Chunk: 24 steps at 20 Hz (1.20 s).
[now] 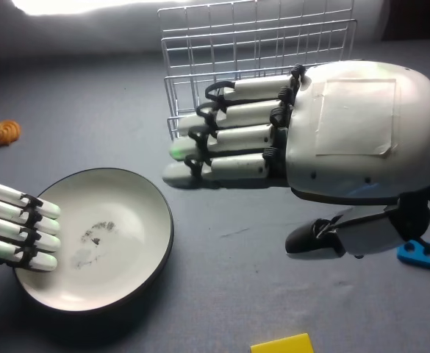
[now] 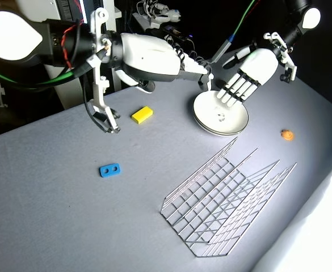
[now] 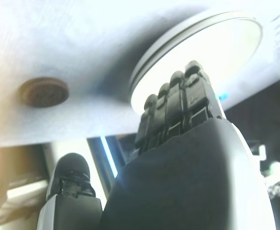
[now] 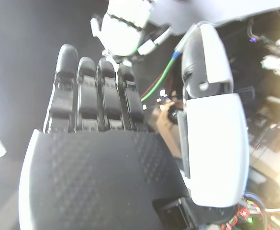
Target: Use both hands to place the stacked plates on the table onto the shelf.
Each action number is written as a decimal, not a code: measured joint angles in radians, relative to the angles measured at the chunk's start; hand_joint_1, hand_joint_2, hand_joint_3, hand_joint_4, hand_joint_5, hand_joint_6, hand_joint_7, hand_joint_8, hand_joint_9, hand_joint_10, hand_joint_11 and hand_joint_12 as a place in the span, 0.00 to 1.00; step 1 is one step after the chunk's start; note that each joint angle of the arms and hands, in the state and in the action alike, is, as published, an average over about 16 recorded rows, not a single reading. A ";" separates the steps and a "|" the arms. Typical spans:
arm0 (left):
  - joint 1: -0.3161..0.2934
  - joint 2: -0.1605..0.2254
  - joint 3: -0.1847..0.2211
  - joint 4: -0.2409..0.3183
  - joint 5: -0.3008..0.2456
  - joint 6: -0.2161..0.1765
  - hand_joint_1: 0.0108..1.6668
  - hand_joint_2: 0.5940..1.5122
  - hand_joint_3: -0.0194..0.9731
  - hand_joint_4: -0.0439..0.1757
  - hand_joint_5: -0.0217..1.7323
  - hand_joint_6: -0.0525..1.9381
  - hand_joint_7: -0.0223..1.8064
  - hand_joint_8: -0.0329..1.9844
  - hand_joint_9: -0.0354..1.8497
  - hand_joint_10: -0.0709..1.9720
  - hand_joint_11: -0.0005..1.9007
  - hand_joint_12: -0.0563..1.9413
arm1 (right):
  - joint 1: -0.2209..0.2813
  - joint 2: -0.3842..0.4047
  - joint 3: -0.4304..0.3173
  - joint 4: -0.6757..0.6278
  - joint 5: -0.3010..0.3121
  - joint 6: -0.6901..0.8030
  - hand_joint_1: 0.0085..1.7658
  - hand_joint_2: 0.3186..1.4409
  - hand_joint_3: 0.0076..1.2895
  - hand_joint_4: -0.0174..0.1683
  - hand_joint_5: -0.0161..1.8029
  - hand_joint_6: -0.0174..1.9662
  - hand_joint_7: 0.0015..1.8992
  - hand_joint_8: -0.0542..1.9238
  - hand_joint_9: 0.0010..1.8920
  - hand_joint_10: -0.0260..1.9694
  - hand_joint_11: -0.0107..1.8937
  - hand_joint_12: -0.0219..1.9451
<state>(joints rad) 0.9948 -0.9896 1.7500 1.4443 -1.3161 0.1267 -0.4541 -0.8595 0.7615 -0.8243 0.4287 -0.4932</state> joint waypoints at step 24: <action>-0.026 -0.055 -0.062 0.036 0.067 -0.035 0.00 0.61 0.04 0.19 0.01 0.02 0.01 0.01 0.02 0.03 0.01 0.03 | 0.016 -0.143 0.044 0.016 -0.124 -0.148 0.57 0.67 0.01 0.10 0.07 0.02 0.04 0.03 0.03 0.02 0.02 0.20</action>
<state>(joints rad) 0.9687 -1.0441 1.6882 1.4807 -1.2491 0.0919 -0.4382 -1.0023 0.8056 -0.8086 0.3052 -0.6411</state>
